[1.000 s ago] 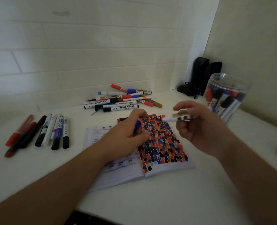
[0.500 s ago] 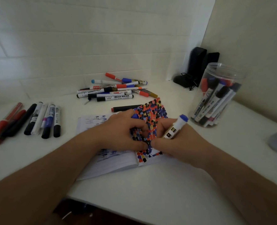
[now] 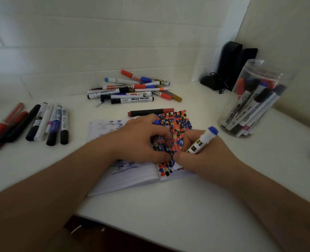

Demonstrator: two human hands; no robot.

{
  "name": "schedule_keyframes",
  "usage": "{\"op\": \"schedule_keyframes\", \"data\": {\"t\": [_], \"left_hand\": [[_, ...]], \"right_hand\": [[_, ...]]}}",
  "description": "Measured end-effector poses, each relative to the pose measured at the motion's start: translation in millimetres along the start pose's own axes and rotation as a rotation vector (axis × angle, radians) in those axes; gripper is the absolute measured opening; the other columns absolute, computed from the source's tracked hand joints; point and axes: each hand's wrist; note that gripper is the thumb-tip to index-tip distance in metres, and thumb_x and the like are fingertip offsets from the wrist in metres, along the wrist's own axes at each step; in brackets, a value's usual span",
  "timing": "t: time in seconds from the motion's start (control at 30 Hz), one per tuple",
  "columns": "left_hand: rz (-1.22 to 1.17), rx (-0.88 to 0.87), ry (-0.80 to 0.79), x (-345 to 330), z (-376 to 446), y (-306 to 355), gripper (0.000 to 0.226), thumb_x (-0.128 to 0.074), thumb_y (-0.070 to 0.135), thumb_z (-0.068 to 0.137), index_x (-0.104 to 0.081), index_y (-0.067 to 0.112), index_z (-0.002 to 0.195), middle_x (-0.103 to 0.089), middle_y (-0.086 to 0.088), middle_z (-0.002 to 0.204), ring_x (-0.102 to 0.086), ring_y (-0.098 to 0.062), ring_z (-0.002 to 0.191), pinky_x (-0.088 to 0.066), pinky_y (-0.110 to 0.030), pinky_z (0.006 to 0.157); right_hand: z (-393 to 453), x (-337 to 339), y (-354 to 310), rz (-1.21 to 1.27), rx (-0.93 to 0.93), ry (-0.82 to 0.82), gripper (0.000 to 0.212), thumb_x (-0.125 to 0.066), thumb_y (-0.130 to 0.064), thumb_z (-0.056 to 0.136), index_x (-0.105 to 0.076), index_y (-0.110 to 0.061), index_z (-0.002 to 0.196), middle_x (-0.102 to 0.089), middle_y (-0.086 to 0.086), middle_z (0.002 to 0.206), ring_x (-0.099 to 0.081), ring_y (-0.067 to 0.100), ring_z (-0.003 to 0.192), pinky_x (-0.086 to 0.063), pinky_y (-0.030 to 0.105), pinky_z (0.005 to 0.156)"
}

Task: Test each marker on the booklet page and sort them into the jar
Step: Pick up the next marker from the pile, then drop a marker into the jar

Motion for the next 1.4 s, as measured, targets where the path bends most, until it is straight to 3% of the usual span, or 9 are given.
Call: {"op": "schedule_keyframes", "data": {"t": [0.57, 0.77, 0.97, 1.13, 1.3, 1.4], "left_hand": [[0.012, 0.015, -0.012, -0.1, 0.9, -0.6, 0.044, -0.069, 0.075, 0.071, -0.058, 0.055, 0.109, -0.04, 0.017, 0.102, -0.042, -0.007, 0.097, -0.039, -0.031, 0.08], [0.0, 0.016, -0.01, -0.1, -0.1, 0.1, 0.042, -0.071, 0.072, 0.072, -0.059, 0.055, 0.108, -0.041, 0.015, 0.102, -0.042, -0.008, 0.098, -0.04, -0.03, 0.081], [-0.007, 0.022, -0.01, 0.4, 0.5, 0.2, 0.043, -0.07, 0.073, 0.071, -0.059, 0.055, 0.108, -0.041, 0.017, 0.103, -0.042, -0.009, 0.099, -0.038, -0.029, 0.08], [0.009, 0.02, -0.02, 0.5, -0.6, 0.5, 0.044, -0.069, 0.075, 0.072, -0.058, 0.055, 0.11, -0.04, 0.017, 0.103, -0.042, -0.008, 0.099, -0.041, -0.031, 0.083], [-0.01, 0.018, -0.01, 0.5, -1.2, 0.2, 0.043, -0.071, 0.073, 0.071, -0.06, 0.055, 0.108, -0.041, 0.016, 0.102, -0.042, -0.008, 0.098, -0.04, -0.031, 0.083], [-0.012, 0.015, -0.008, 0.5, -1.1, 1.2, 0.043, -0.071, 0.073, 0.072, -0.06, 0.054, 0.108, -0.039, 0.019, 0.102, -0.042, -0.007, 0.098, -0.04, -0.03, 0.083]], "right_hand": [[-0.7, 0.3, 2.2, -0.008, 0.018, -0.022, 0.033, -0.08, -0.008, 0.078, -0.055, -0.018, 0.061, -0.057, -0.006, 0.056, -0.051, 0.006, 0.051, -0.043, 0.017, 0.05], [0.3, 1.5, 4.8, -0.031, -0.004, 0.0, 0.028, -0.077, -0.007, 0.078, -0.052, -0.012, 0.068, -0.052, 0.004, 0.06, -0.047, 0.008, 0.053, -0.041, 0.021, 0.051], [-0.1, 0.0, 4.5, -0.016, 0.015, 0.021, 0.028, -0.08, -0.008, 0.08, -0.054, -0.008, 0.068, -0.057, 0.011, 0.064, -0.048, 0.007, 0.052, -0.042, 0.016, 0.05], [-0.1, 1.1, 5.0, -0.014, 0.011, -0.023, 0.031, -0.08, -0.006, 0.079, -0.055, -0.014, 0.063, -0.056, 0.0, 0.058, -0.05, 0.007, 0.052, -0.041, 0.016, 0.05], [1.1, 2.3, 5.9, 0.055, -0.024, 0.023, 0.029, -0.076, -0.005, 0.082, -0.053, -0.012, 0.066, -0.054, -0.001, 0.055, -0.05, 0.008, 0.051, -0.043, 0.017, 0.05], [1.1, 1.0, 7.0, 0.034, -0.008, 0.027, 0.026, -0.077, -0.007, 0.08, -0.053, -0.007, 0.069, -0.052, 0.006, 0.059, -0.049, 0.009, 0.053, -0.043, 0.018, 0.051]]}}
Point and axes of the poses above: each hand's wrist, its own z-axis towards the middle knuckle, its own x-axis out of the back of the hand, y = z × x
